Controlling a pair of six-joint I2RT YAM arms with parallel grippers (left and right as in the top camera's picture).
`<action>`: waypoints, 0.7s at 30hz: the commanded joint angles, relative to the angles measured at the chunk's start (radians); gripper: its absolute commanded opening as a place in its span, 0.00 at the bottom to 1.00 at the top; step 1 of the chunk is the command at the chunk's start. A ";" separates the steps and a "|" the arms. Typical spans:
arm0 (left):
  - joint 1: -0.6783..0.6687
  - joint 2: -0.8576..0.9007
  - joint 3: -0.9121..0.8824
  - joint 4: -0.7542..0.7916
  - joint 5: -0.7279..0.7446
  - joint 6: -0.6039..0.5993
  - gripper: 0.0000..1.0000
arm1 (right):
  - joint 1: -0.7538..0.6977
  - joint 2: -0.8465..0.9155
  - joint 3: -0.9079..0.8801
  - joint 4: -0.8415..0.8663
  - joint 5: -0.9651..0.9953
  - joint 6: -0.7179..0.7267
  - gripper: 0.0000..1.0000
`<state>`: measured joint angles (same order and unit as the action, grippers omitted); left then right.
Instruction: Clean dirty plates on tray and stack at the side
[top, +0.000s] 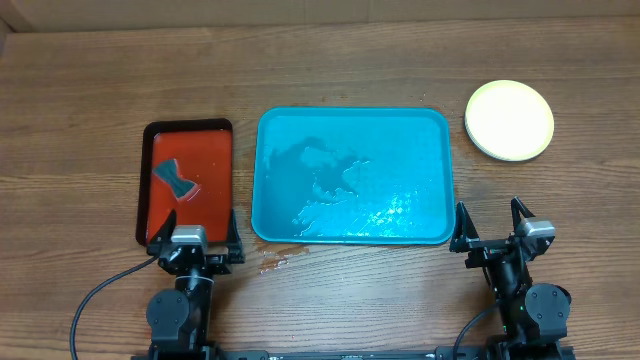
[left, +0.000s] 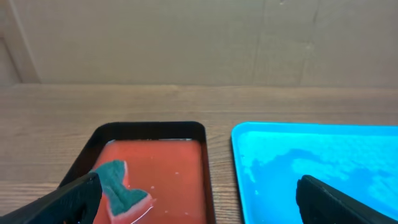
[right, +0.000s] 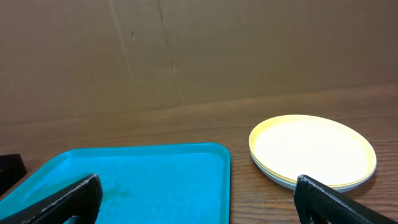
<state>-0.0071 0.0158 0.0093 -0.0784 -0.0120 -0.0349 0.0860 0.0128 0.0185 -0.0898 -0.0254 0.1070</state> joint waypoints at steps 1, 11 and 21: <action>-0.007 -0.013 -0.005 0.003 -0.064 -0.037 1.00 | 0.005 -0.010 -0.010 0.006 0.006 -0.003 1.00; -0.007 -0.012 -0.005 0.005 -0.039 0.013 1.00 | 0.005 -0.010 -0.010 0.006 0.006 -0.003 1.00; -0.007 -0.012 -0.005 0.005 -0.040 0.013 1.00 | 0.005 -0.010 -0.010 0.006 0.006 -0.003 1.00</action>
<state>-0.0071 0.0158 0.0093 -0.0769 -0.0517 -0.0448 0.0856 0.0128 0.0185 -0.0898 -0.0254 0.1070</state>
